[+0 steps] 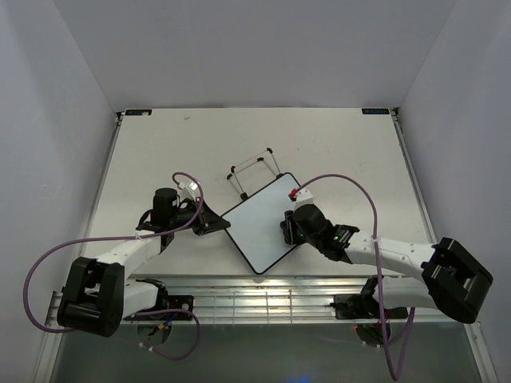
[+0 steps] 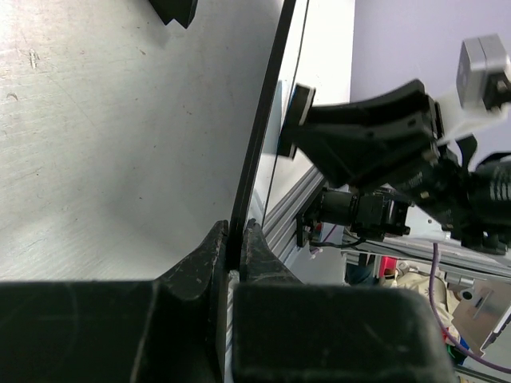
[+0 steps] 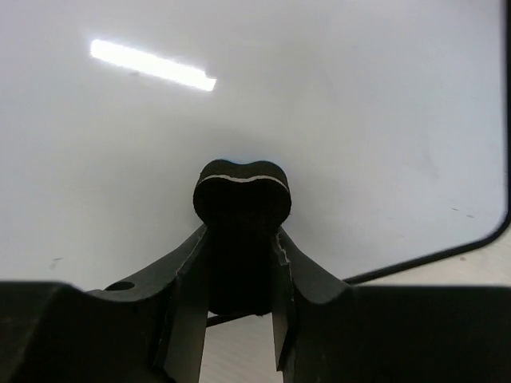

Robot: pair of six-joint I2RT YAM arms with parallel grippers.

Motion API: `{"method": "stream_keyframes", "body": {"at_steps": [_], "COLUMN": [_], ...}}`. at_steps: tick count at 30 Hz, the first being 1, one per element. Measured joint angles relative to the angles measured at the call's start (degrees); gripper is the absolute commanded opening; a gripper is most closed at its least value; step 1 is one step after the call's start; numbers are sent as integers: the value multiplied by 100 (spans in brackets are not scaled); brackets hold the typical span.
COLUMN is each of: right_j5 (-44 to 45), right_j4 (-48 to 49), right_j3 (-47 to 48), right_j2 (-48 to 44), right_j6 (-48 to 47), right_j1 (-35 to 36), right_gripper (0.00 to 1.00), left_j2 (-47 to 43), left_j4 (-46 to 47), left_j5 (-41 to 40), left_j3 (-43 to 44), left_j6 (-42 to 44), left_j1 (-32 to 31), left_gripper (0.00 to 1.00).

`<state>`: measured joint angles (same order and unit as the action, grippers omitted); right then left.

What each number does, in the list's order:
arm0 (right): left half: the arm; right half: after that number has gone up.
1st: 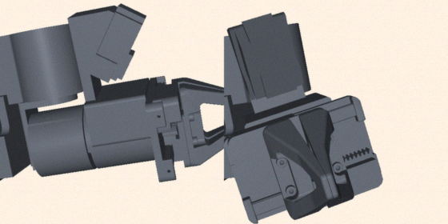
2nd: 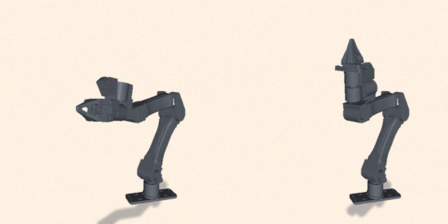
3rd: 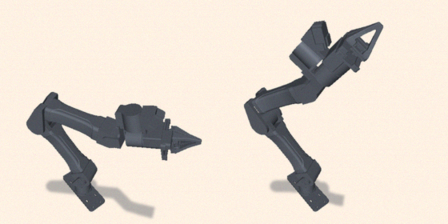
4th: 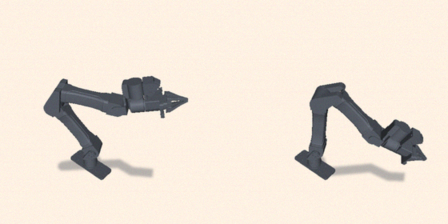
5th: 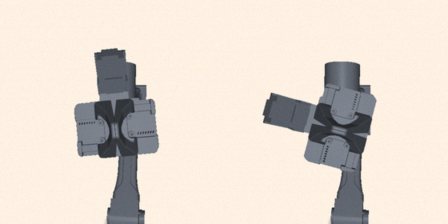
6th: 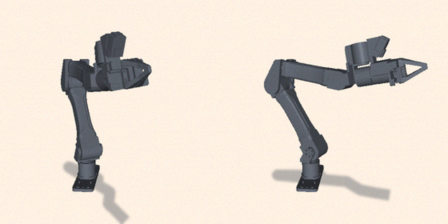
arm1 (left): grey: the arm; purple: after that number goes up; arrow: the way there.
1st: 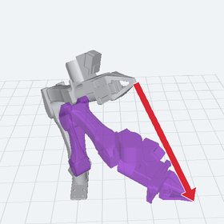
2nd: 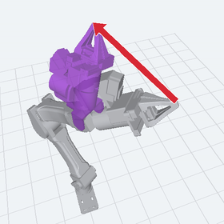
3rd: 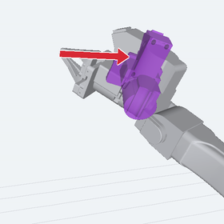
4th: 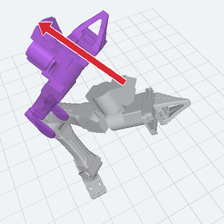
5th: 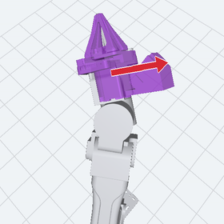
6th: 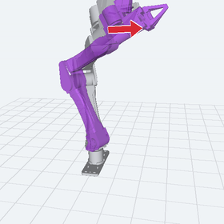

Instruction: Erase the whiteboard

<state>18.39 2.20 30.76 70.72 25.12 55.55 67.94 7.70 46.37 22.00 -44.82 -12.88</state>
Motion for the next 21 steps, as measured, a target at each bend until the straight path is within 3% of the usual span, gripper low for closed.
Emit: {"method": "stream_keyframes", "body": {"at_steps": [7, 11, 16, 21], "right_j5": [-116, -505, -907, -848], "right_j4": [-144, -162, 282, 758], "right_j3": [-337, -321, -323, -227], "right_j2": [-330, -306, -267, -42], "right_j6": [-240, -538, -811, -1106], "right_j1": [-1246, -1491, -879, 420], "right_gripper": [8, 8, 8, 8], "left_j2": [-2, -44, -101, -138], "left_j4": [-44, -129, -136, -129], "left_j5": [87, 120, 116, 87], "left_j3": [46, 68, 68, 7], "left_j6": [-2, 4, -42, -72], "left_j1": [0, 0, 2, 13], "left_gripper": [0, 0, 0, 0]}}
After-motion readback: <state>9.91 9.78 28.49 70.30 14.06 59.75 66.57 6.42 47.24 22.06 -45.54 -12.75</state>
